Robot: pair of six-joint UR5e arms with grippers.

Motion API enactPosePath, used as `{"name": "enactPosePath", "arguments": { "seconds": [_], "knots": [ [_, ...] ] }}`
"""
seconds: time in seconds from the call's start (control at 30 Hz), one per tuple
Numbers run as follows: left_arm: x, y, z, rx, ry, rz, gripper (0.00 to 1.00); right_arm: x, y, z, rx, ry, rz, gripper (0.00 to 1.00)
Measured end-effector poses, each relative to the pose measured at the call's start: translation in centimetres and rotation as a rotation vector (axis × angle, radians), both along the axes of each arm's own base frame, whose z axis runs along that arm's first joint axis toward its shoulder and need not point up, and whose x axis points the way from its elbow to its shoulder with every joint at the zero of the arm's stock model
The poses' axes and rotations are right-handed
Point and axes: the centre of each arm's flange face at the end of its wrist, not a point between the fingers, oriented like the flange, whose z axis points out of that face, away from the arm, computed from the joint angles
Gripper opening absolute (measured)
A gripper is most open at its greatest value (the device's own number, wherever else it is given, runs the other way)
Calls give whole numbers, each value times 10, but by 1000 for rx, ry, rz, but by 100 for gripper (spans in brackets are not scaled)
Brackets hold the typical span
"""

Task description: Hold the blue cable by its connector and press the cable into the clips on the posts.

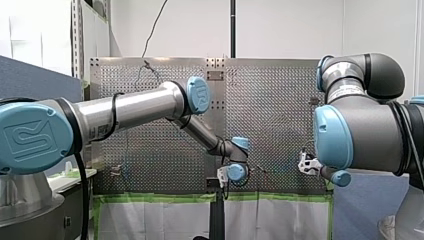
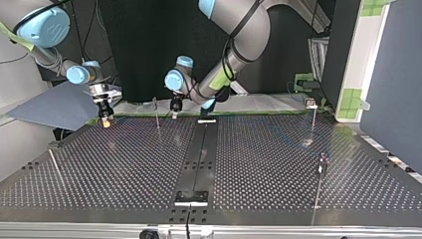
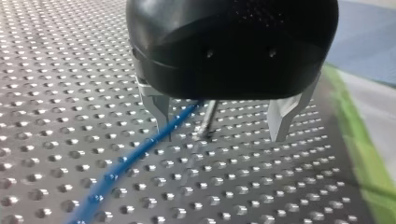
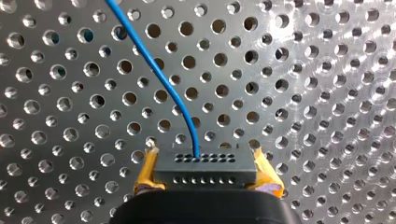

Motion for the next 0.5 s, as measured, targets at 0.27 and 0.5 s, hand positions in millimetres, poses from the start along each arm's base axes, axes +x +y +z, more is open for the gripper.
{"name": "enactPosePath", "arguments": {
  "seconds": [0.27,0.5],
  "knots": [
    [-18,3,-7,75,56,-20,100,2,2,-2,11,8,0,2],
    [-38,-4,12,132,85,-90,100,4,3,-3,19,11,1,2]
  ]
}}
